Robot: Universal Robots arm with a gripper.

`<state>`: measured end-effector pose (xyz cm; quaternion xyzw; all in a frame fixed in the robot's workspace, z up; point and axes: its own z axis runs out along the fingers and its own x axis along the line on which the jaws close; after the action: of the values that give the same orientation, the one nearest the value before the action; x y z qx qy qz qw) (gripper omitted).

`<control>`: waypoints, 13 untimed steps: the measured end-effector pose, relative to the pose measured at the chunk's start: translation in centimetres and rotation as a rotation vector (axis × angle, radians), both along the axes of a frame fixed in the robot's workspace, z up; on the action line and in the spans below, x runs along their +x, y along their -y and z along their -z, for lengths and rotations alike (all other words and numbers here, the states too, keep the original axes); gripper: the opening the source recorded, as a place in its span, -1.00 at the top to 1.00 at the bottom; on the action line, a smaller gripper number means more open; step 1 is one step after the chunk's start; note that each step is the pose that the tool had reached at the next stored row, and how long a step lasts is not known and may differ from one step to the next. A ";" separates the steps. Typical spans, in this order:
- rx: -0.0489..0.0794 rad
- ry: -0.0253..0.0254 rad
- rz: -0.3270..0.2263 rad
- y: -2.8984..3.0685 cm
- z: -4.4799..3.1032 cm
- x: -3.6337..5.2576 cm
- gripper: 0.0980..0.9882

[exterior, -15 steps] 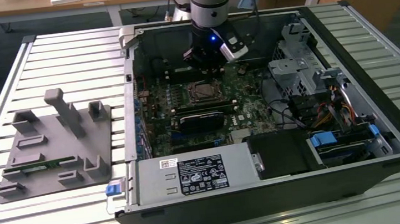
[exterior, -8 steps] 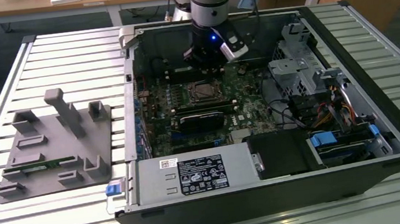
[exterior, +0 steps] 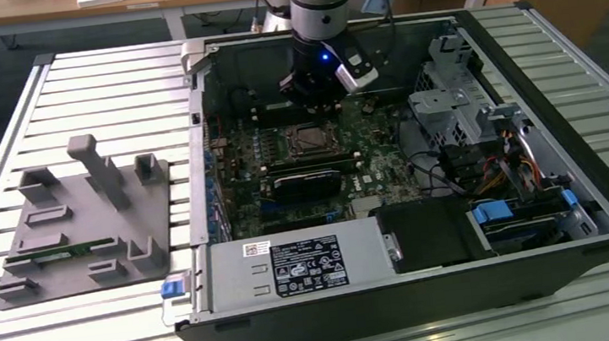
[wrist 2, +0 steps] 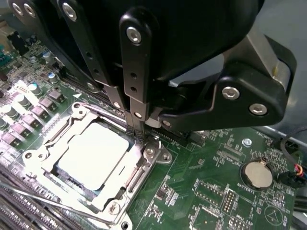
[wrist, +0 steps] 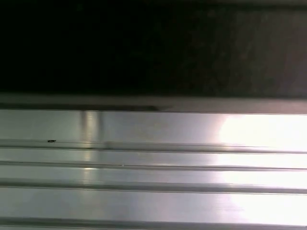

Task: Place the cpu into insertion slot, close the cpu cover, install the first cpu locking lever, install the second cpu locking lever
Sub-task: 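Install the first cpu locking lever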

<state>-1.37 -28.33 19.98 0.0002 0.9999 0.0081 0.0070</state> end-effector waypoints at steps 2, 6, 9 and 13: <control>-0.004 0.0002 0.000 -0.04 0.12 0.01 0.98; -0.008 0.0003 0.000 -0.19 0.32 0.05 0.98; -0.001 0.0004 0.000 -0.26 0.33 0.05 0.98; 0.000 0.0004 0.000 -0.29 -0.07 0.06 0.98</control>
<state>-1.31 -28.04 20.06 0.0002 0.9999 0.0083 0.0072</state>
